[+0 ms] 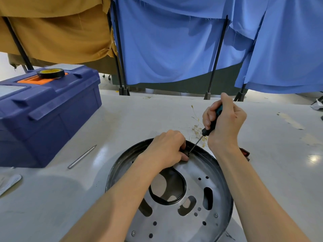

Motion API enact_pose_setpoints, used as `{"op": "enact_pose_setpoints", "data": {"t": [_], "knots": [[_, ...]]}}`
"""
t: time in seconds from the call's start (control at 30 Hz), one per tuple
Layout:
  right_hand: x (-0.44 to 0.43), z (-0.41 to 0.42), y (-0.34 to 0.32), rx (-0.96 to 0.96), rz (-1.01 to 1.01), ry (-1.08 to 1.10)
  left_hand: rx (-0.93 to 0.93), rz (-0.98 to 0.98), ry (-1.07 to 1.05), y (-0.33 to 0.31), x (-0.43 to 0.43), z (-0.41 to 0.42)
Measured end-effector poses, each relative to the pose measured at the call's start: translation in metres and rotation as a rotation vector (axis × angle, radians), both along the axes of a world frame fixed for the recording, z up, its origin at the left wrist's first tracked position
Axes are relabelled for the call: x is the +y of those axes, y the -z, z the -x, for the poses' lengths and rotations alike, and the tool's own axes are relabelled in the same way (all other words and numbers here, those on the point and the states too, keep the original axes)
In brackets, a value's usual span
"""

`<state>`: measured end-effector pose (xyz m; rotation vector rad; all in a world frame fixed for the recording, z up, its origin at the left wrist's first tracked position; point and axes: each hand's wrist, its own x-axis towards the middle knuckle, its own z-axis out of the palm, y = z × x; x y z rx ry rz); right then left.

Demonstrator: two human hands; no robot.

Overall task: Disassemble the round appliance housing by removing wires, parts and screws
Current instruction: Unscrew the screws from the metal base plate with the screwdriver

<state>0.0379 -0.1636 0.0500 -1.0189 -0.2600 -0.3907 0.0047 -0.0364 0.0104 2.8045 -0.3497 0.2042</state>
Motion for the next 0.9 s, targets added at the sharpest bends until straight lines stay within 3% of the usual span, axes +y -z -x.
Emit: {"op": "enact_pose_setpoints", "data": {"t": [0.07, 0.2, 0.27, 0.33, 0.5, 0.6, 0.73, 0.9], "knots": [[0.002, 0.001, -0.001, -0.038, 0.069, -0.051, -0.059, 0.064, -0.031, -0.003, 0.000, 0.001], [0.002, 0.002, -0.003, -0.097, 0.245, -0.146, -0.080, 0.584, 0.018, -0.012, -0.006, 0.003], [-0.001, 0.002, -0.006, -0.073, 0.354, -0.226, -0.040, 0.722, 0.094, -0.017, -0.012, 0.006], [-0.005, 0.002, -0.009, -0.040, 0.514, -0.245, 0.005, 0.770, 0.132, -0.020, -0.015, 0.008], [-0.015, 0.004, -0.021, -0.095, 0.807, -0.034, 0.017, 0.826, 0.081, -0.019, -0.018, 0.009], [-0.022, 0.008, -0.028, -0.173, 0.864, -0.007, 0.050, 0.888, 0.046, -0.019, -0.018, 0.009], [-0.028, 0.012, -0.036, -0.260, 0.903, 0.011, 0.100, 0.954, 0.156, -0.021, -0.014, 0.010], [-0.032, 0.012, -0.036, -0.235, 0.930, -0.080, 0.119, 0.998, 0.127, -0.020, -0.013, 0.009]]}}
